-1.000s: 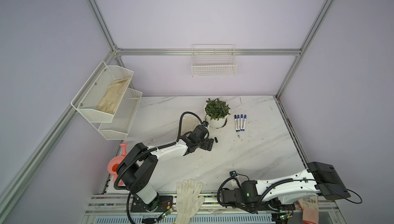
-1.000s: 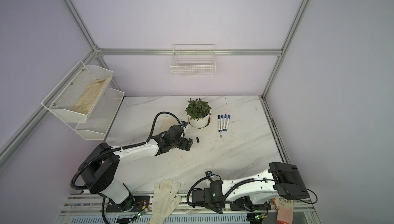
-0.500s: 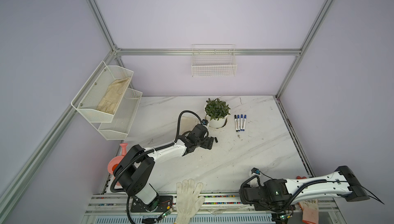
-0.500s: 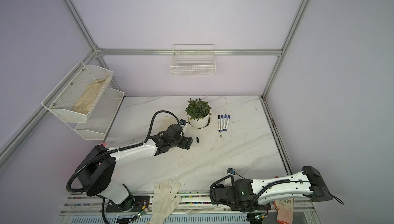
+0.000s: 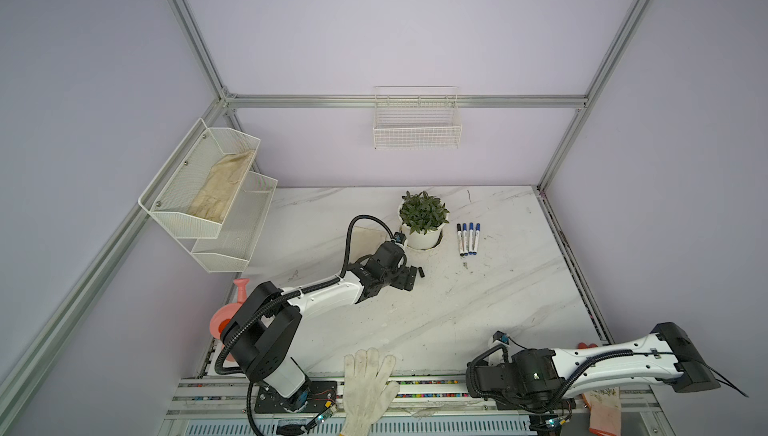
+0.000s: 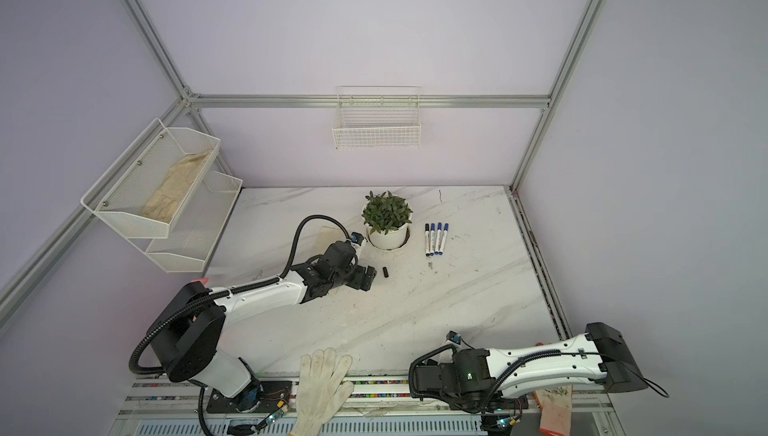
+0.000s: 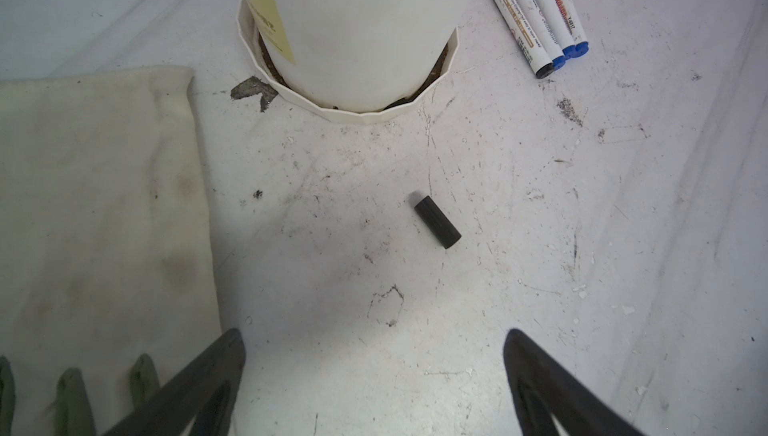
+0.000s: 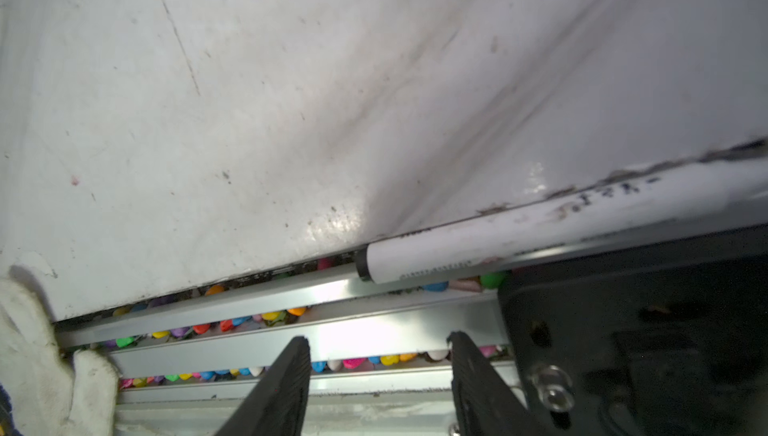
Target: Insert the pens into the pen caps
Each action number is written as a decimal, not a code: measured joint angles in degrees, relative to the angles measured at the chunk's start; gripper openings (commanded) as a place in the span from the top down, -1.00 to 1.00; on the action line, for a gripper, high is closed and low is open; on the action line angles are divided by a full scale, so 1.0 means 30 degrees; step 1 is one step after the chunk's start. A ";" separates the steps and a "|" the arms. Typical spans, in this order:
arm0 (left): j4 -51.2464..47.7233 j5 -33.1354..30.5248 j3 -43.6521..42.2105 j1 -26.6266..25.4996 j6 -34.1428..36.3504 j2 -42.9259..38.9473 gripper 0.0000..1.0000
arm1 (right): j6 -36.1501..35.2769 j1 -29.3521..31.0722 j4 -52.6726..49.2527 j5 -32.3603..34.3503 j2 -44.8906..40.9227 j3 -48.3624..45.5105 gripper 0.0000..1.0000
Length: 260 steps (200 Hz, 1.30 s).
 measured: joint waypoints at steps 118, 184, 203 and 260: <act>-0.0605 -0.0102 0.0000 0.1501 0.0772 -0.5304 -0.96 | 0.0299 -0.0087 0.0087 -0.1166 -0.1749 -0.0364 -0.16; -0.0495 -0.0168 -0.0073 0.2368 0.1217 -0.5916 -0.99 | -0.1188 -0.2477 -0.1078 0.1974 0.6076 0.6040 -0.15; -0.0481 -0.0058 -0.0131 0.2477 0.1399 -0.5916 -1.00 | -0.4080 -0.3169 -0.1603 0.3672 1.2444 1.2313 -0.23; -0.0525 0.0736 -0.0852 0.2484 0.1763 -0.6200 -1.00 | -0.9209 -1.1111 0.0517 0.1851 0.8932 0.8837 -0.17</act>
